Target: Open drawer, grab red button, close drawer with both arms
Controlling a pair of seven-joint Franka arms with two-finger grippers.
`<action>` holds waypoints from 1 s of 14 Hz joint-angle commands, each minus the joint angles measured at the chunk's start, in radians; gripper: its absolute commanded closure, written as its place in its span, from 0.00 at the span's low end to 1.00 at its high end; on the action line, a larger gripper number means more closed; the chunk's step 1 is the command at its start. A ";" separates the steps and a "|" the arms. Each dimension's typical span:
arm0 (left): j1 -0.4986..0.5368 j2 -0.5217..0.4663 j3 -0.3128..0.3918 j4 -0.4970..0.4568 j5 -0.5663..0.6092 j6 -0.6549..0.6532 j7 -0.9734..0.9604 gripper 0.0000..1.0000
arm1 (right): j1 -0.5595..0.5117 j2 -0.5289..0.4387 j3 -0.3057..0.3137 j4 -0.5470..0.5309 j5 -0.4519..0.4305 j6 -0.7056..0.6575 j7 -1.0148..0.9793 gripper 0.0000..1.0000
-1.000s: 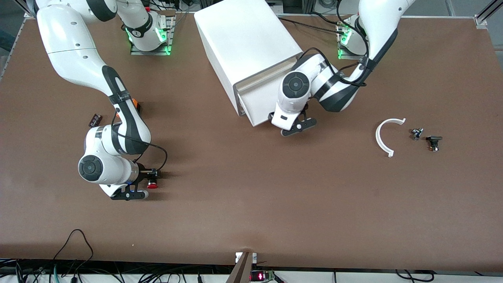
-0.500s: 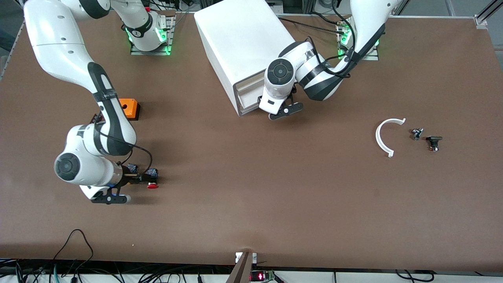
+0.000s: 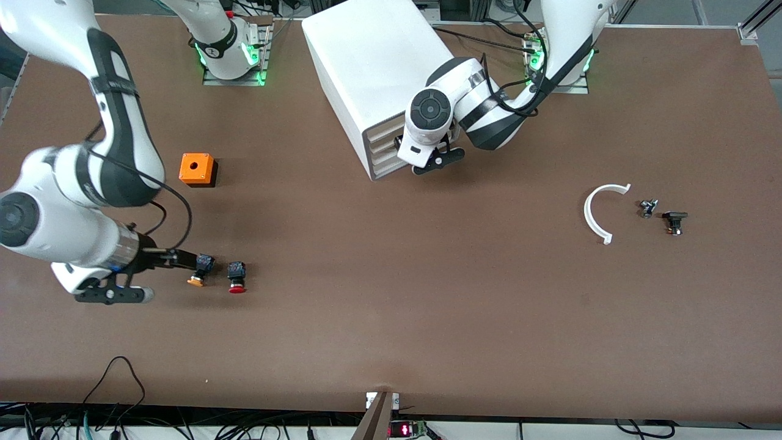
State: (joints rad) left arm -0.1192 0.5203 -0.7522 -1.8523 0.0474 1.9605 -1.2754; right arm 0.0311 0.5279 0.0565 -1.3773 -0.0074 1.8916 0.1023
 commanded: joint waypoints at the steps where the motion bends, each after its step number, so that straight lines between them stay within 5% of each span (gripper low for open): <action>1: 0.006 -0.022 -0.007 0.002 -0.037 -0.037 0.008 0.00 | -0.008 -0.106 -0.018 -0.028 -0.017 -0.106 0.032 0.01; 7: 0.149 -0.042 0.001 0.206 -0.020 -0.194 0.311 0.00 | -0.005 -0.316 -0.017 -0.064 -0.042 -0.299 0.109 0.00; 10: 0.295 -0.085 -0.006 0.240 -0.005 -0.256 0.603 0.00 | -0.005 -0.494 -0.014 -0.250 -0.042 -0.249 0.109 0.01; 11: 0.355 -0.132 0.011 0.240 -0.015 -0.276 0.742 0.00 | -0.005 -0.584 -0.014 -0.346 -0.042 -0.214 0.109 0.00; 14: 0.299 -0.270 0.179 0.232 -0.001 -0.281 0.946 0.00 | -0.005 -0.693 -0.015 -0.480 -0.040 -0.146 0.109 0.00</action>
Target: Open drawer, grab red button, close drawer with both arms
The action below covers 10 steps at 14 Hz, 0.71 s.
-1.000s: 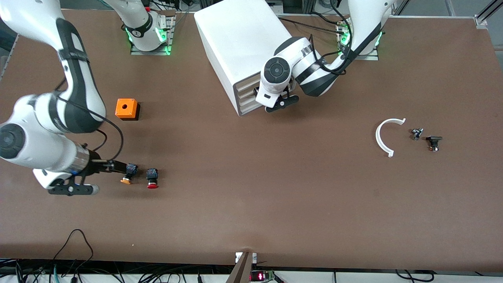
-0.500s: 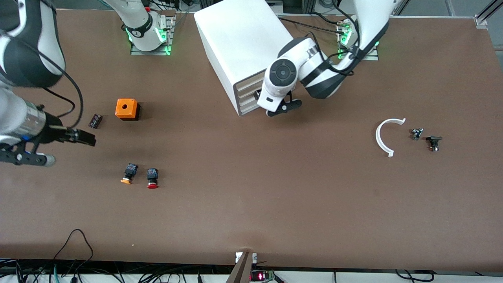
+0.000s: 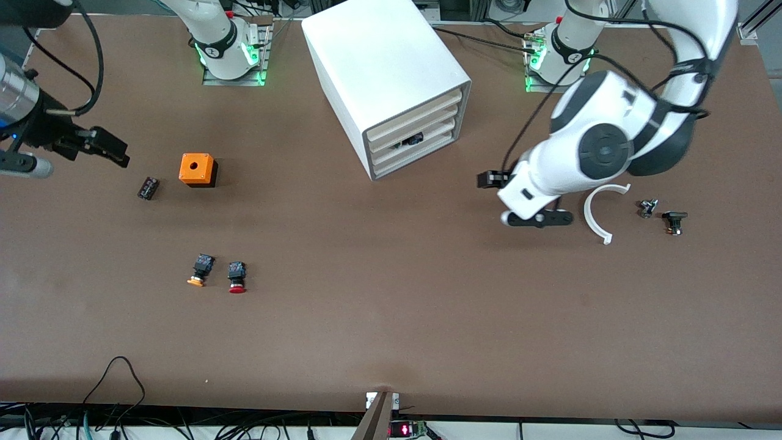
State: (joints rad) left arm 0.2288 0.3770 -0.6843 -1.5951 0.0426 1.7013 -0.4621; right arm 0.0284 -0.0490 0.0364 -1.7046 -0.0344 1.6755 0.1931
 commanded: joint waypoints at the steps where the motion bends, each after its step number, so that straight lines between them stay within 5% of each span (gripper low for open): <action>1: -0.087 -0.169 0.188 -0.031 0.002 -0.020 0.210 0.00 | -0.002 -0.118 0.004 -0.150 -0.012 0.069 0.019 0.00; 5: -0.169 -0.332 0.431 -0.086 -0.012 -0.020 0.408 0.00 | -0.005 -0.069 -0.001 -0.078 0.004 0.050 -0.003 0.01; 7: -0.218 -0.404 0.558 -0.150 -0.013 -0.048 0.494 0.00 | -0.005 -0.008 -0.003 0.041 0.001 -0.037 -0.014 0.01; 10: -0.236 -0.412 0.592 -0.148 -0.010 -0.026 0.467 0.00 | -0.008 0.127 -0.003 0.253 0.002 -0.186 -0.032 0.01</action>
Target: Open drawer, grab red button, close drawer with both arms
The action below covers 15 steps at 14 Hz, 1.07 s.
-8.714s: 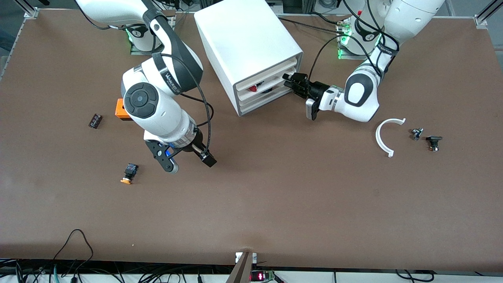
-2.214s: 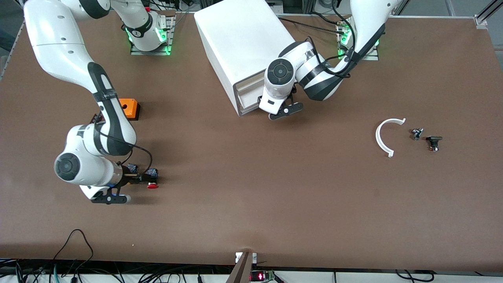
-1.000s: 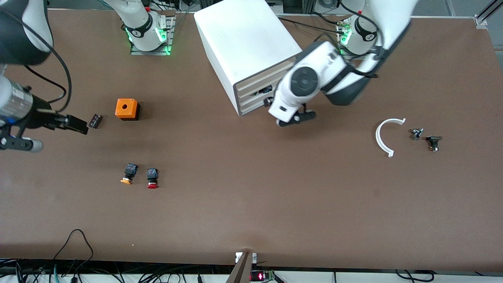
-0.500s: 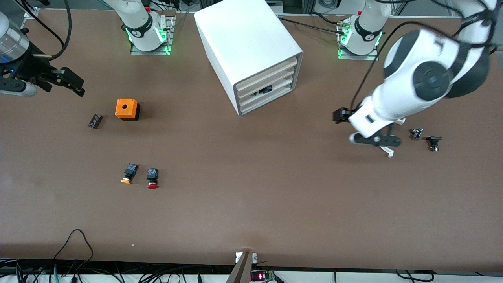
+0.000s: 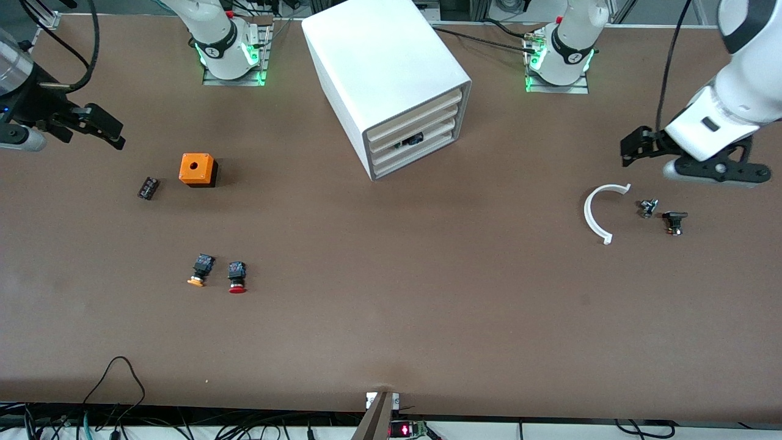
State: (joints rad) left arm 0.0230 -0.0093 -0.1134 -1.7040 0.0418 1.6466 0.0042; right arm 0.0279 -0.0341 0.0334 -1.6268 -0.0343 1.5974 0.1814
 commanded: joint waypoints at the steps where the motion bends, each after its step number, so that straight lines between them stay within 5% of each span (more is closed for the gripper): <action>1: -0.028 -0.027 0.026 -0.040 -0.010 0.031 -0.036 0.00 | -0.006 0.117 0.000 0.177 0.004 -0.128 0.001 0.00; 8: -0.005 -0.020 -0.005 0.009 -0.008 -0.059 -0.115 0.00 | -0.010 0.105 -0.001 0.138 0.007 -0.081 -0.016 0.00; 11: -0.005 -0.017 -0.006 0.024 -0.010 -0.062 -0.105 0.00 | -0.010 0.028 -0.021 -0.008 0.008 0.051 -0.016 0.00; 15: -0.008 -0.017 -0.009 0.027 -0.010 -0.064 -0.104 0.00 | -0.008 0.025 -0.021 -0.001 0.005 0.027 -0.016 0.00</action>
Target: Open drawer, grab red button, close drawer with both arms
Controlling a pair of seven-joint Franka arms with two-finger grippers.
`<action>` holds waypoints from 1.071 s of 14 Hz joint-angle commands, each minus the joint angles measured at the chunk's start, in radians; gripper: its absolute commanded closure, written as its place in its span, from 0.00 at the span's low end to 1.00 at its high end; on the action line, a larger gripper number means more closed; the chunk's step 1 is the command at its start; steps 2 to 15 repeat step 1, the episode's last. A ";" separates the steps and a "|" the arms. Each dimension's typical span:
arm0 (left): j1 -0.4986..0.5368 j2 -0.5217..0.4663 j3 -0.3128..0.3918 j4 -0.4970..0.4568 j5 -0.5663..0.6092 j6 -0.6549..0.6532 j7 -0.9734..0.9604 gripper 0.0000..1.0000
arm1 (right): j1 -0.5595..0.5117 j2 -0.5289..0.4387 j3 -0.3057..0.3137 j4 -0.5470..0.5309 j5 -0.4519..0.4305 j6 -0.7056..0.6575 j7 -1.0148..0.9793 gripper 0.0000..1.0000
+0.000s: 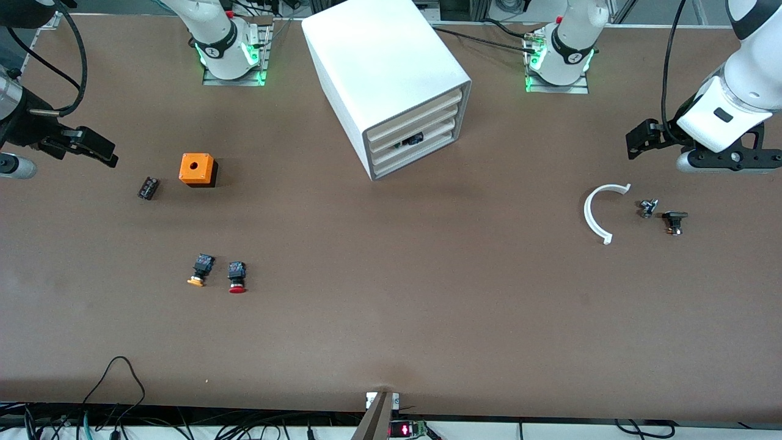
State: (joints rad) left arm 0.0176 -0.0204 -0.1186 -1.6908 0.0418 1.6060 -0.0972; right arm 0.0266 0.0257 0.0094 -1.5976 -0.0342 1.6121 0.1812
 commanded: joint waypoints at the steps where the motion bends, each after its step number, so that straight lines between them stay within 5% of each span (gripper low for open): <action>1: -0.005 -0.006 -0.004 0.014 -0.010 -0.023 -0.006 0.00 | -0.007 -0.032 0.003 -0.024 0.005 0.012 -0.014 0.00; 15: -0.005 -0.006 -0.004 0.014 -0.010 -0.023 -0.006 0.00 | -0.007 -0.032 0.003 -0.024 0.005 0.012 -0.014 0.00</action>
